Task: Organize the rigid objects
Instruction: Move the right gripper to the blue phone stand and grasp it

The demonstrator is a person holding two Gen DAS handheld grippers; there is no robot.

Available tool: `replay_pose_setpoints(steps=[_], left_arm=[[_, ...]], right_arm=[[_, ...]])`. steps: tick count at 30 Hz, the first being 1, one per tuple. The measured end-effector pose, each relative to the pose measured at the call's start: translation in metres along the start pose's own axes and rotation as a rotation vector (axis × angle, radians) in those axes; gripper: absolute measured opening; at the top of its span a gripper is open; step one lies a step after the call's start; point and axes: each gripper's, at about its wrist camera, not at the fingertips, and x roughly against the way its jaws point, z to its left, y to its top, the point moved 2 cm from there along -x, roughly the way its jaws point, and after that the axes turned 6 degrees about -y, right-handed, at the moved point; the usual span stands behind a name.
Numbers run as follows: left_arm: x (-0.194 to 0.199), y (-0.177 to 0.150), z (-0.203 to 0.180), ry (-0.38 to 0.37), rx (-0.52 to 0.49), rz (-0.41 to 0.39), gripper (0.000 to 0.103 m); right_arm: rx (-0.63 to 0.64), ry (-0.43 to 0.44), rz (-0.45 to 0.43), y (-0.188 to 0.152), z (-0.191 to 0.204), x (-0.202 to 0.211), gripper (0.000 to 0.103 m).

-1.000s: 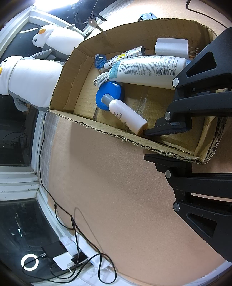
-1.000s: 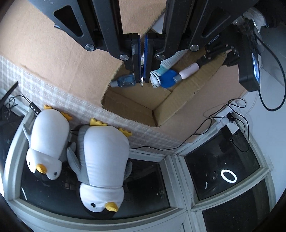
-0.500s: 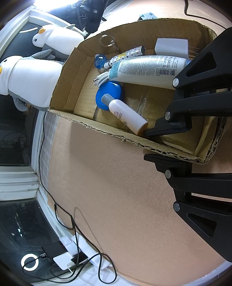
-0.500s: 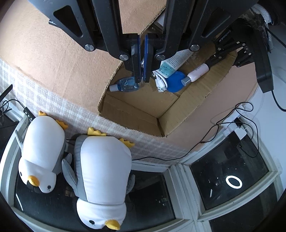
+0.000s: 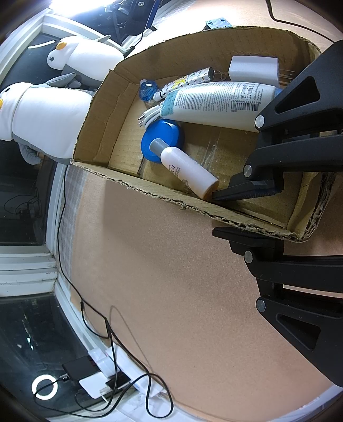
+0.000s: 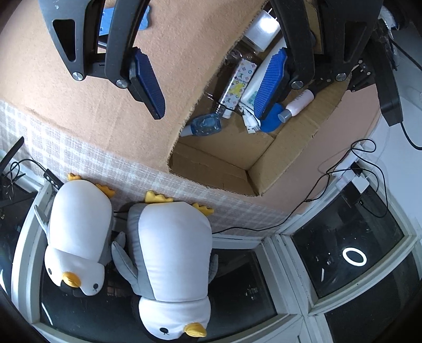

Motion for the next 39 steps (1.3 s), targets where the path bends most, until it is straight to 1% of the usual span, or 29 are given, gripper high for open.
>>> replay_pose_setpoints(steps=[4, 10, 18, 23, 26, 29, 33, 35, 39], left_arm=[[0.0, 0.0, 0.0, 0.0, 0.0, 0.0, 0.019], [0.0, 0.0, 0.0, 0.0, 0.0, 0.0, 0.019], [0.001, 0.001, 0.002, 0.001, -0.003, 0.001, 0.019], [0.001, 0.001, 0.002, 0.003, -0.003, 0.001, 0.019], [0.001, 0.001, 0.002, 0.003, -0.004, 0.001, 0.019], [0.001, 0.001, 0.003, 0.004, -0.005, 0.002, 0.019], [0.001, 0.002, 0.005, 0.004, -0.005, 0.002, 0.019], [0.001, 0.002, 0.004, 0.005, -0.006, 0.002, 0.019], [0.001, 0.002, 0.005, 0.005, -0.006, 0.002, 0.019]], right_arm=[[-0.014, -0.008, 0.002, -0.003, -0.01, 0.004, 0.066], [-0.059, -0.013, 0.01, -0.012, -0.038, 0.018, 0.066], [-0.16, -0.038, 0.06, -0.044, -0.092, 0.034, 0.066], [-0.258, -0.052, 0.103, -0.07, -0.125, 0.035, 0.066], [-0.291, -0.037, 0.118, -0.083, -0.132, 0.035, 0.066], [-0.29, -0.027, 0.134, -0.093, -0.133, 0.031, 0.066], [-0.315, -0.022, 0.174, -0.1, -0.134, 0.022, 0.066], [-0.326, -0.006, 0.19, -0.103, -0.132, 0.018, 0.066], [-0.299, 0.003, 0.214, -0.104, -0.122, 0.012, 0.066]])
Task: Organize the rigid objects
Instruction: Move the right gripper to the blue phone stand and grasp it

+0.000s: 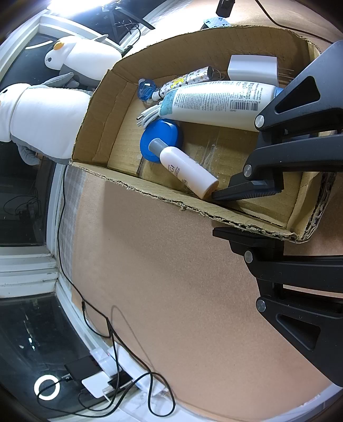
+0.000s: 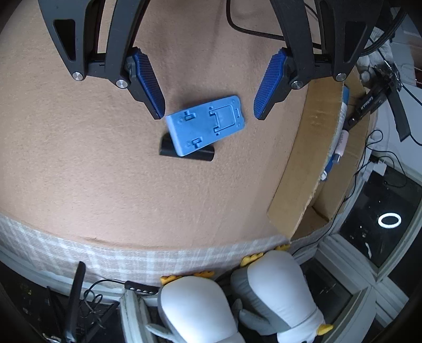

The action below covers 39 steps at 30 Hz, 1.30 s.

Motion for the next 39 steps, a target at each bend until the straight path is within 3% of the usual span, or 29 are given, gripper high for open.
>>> replay_pose_setpoints(steps=[17, 24, 31, 39], left_arm=[[-0.001, -0.001, -0.002, -0.001, 0.004, -0.001, 0.019], [-0.001, -0.001, -0.002, 0.0, 0.006, -0.002, 0.019], [-0.001, -0.001, -0.002, -0.001, 0.005, -0.002, 0.019], [-0.001, -0.001, -0.002, 0.0, 0.007, -0.002, 0.019]], right_arm=[[0.176, -0.038, 0.051, 0.03, 0.059, -0.041, 0.066], [0.23, -0.106, 0.042, 0.03, 0.07, -0.05, 0.065], [0.254, -0.199, 0.022, 0.028, 0.068, -0.048, 0.038], [0.277, -0.215, 0.028, 0.027, 0.071, -0.048, 0.037]])
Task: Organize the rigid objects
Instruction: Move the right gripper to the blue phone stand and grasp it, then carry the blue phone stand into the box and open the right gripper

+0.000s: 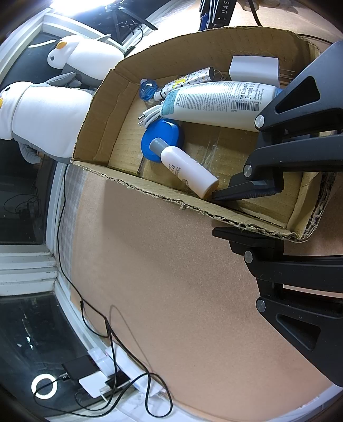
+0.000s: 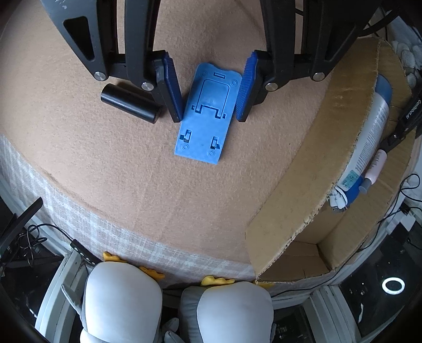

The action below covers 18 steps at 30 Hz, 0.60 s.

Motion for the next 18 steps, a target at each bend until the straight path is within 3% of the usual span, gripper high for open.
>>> replay_pose_setpoints(steps=[18], left_arm=[[0.0, 0.0, 0.0, 0.0, 0.0, 0.0, 0.019]], right_arm=[[-0.033, 0.028, -0.115, 0.005, -0.004, 0.041, 0.033]])
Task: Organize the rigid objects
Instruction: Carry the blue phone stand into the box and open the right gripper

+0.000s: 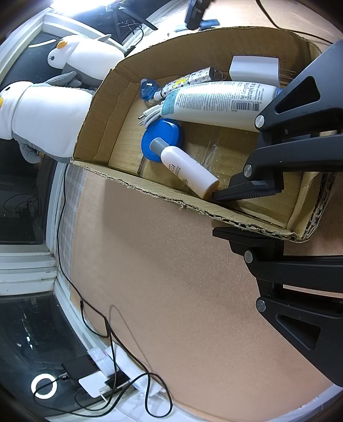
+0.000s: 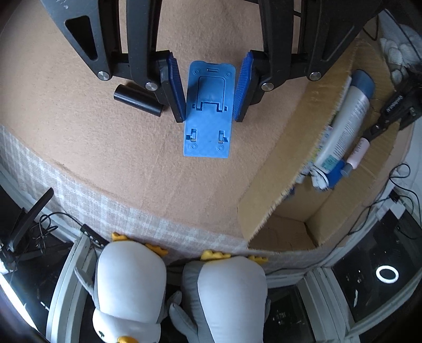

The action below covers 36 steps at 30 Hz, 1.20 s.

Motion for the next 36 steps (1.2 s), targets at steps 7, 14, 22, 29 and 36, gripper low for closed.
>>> replay_pose_setpoints(steps=[7, 14, 22, 29, 36], left_arm=[[0.0, 0.0, 0.0, 0.0, 0.0, 0.0, 0.019], [0.0, 0.0, 0.0, 0.0, 0.001, 0.0, 0.019], [0.0, 0.0, 0.0, 0.001, 0.001, 0.0, 0.019], [0.0, 0.0, 0.0, 0.001, 0.0, 0.0, 0.019], [0.0, 0.0, -0.002, 0.006, -0.003, -0.001, 0.019]], right_arm=[[0.028, 0.049, -0.081, 0.025, 0.024, 0.032, 0.033], [0.097, 0.062, -0.124, 0.042, 0.063, 0.041, 0.033], [0.163, 0.077, -0.138, 0.053, 0.097, 0.034, 0.033], [0.181, 0.09, -0.136, 0.057, 0.107, 0.028, 0.033], [0.162, 0.129, -0.106, 0.062, 0.11, 0.015, 0.033]])
